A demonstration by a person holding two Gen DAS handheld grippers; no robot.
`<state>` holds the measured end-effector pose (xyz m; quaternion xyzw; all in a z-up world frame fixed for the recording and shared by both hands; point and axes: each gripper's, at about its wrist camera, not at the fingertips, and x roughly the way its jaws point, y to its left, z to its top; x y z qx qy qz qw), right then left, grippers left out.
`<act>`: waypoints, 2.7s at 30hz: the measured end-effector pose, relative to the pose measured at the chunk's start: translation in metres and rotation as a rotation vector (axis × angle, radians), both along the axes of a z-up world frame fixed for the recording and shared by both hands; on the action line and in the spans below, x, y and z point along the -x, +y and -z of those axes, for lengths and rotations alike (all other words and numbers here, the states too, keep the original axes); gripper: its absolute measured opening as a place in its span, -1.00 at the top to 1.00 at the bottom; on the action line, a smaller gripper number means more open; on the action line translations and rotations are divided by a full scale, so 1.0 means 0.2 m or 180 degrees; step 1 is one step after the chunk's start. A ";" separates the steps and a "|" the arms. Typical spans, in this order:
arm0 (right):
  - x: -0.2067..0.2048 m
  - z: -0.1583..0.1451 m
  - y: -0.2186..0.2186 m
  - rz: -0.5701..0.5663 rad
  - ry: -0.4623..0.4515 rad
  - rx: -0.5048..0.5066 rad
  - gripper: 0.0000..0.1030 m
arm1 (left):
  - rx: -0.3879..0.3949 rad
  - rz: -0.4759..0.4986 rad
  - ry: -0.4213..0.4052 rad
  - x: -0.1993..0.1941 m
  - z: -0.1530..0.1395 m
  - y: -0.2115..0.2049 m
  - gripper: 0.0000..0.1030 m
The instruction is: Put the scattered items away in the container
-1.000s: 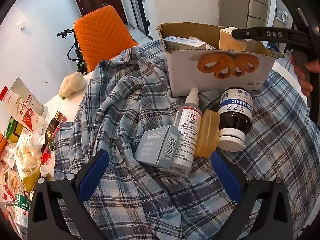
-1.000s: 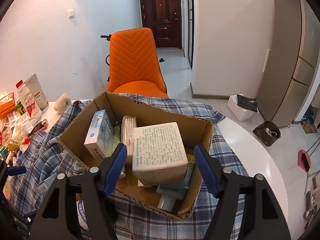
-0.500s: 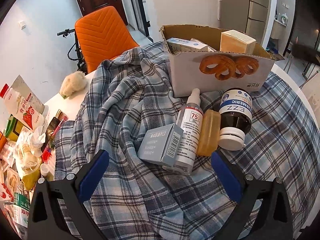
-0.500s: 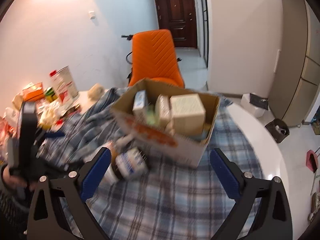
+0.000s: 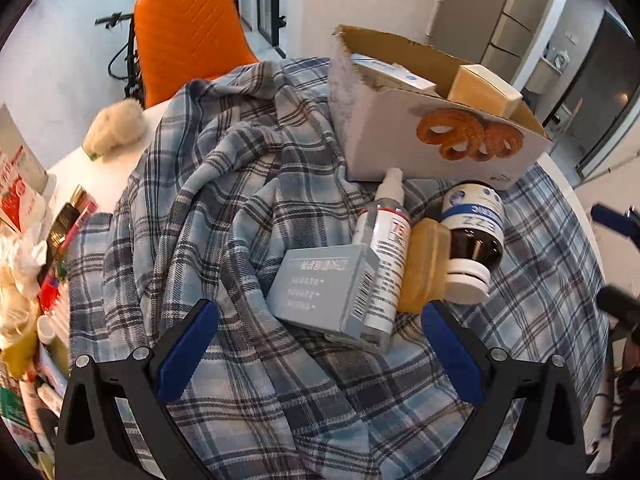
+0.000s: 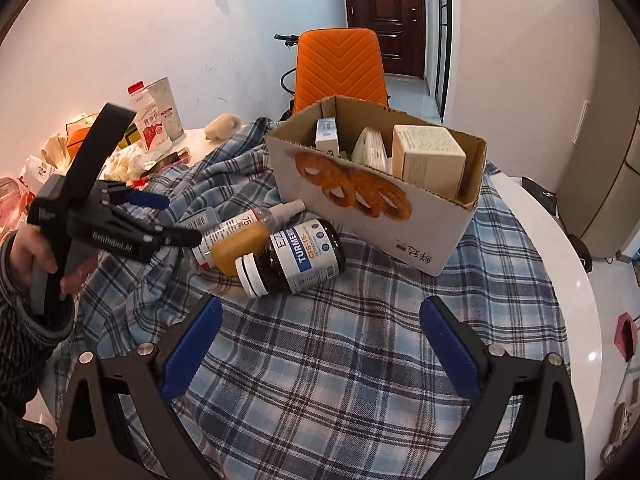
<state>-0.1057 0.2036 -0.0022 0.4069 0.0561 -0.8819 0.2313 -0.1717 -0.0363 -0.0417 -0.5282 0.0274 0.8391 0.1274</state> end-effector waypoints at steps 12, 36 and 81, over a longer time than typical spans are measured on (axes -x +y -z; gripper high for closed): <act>-0.02 0.03 0.04 0.0093 0.0016 -0.0082 -0.92 | 0.0018 -0.0282 0.0030 0.14 -0.01 -0.03 -1.00; -0.06 0.11 0.04 0.0121 -0.0074 -0.0090 -0.92 | 0.0247 0.0164 0.0420 -0.03 -0.08 0.11 0.44; -0.11 0.20 0.05 0.0177 -0.0311 0.0024 -0.92 | 0.0485 0.0176 0.0403 -0.30 0.03 0.07 0.47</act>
